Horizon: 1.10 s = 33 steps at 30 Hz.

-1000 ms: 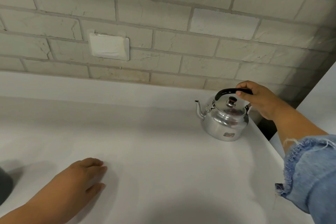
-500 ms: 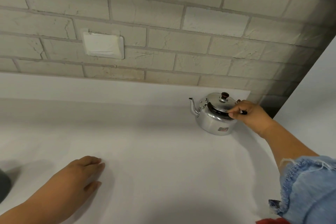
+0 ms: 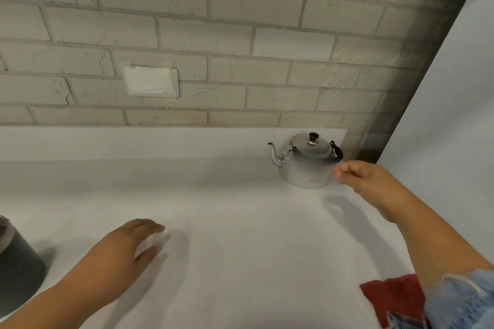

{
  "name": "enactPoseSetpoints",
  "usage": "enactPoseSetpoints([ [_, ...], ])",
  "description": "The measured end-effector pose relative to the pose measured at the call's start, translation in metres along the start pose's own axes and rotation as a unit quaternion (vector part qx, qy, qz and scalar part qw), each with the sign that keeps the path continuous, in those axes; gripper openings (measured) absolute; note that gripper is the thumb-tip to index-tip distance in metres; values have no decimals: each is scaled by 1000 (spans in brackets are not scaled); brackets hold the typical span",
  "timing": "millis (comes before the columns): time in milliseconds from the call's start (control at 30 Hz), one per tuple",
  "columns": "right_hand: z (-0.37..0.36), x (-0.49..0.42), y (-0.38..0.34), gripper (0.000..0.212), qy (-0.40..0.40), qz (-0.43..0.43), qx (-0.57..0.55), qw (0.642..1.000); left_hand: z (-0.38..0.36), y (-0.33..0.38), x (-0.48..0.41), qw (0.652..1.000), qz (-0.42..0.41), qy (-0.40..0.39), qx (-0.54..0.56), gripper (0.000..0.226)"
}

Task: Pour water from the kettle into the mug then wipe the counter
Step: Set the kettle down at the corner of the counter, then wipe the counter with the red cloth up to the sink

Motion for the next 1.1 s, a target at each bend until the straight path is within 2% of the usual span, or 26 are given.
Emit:
enactPoseSetpoints([
  [67, 3, 33, 12, 12, -28, -12, 85, 996, 11, 7, 11, 1000, -7, 15, 23, 24],
  [167, 11, 77, 33, 12, -27, -12, 170, 985, 15, 13, 29, 999, -15, 4, 48, 17],
  [400, 28, 151, 70, 14, 37, -61, 196, 978, 4, 27, 59, 994, -30, -32, 100, 32],
  [533, 29, 180, 81, 11, 72, -77, 215, 971, 1, 39, 68, 989, -32, -39, 141, 57],
  [633, 24, 197, 89, 7, 102, -78, 233, 964, -3, 41, 72, 988, -51, -53, 134, 53],
  [767, 19, 214, 92, 16, 180, -65, 216, 957, -9, 46, 74, 987, -71, -57, 130, 50],
  [900, 12, 220, 97, 7, 206, -68, 245, 945, -11, 56, 75, 985, -86, -69, 136, 43],
  [1000, 5, 219, 105, 40, 151, -100, 279, 943, -14, 67, 76, 981, -86, -79, 153, 40],
  [1100, -5, 219, 115, 61, 75, -143, 337, 928, -20, 78, 78, 976, -82, -93, 181, 37],
])
Point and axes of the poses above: each hand's wrist, its own x-axis away from the middle knuckle, its own z-axis out of the back of the hand, y = z × x, the point moved 6 cm from there along -x, towards the middle knuckle
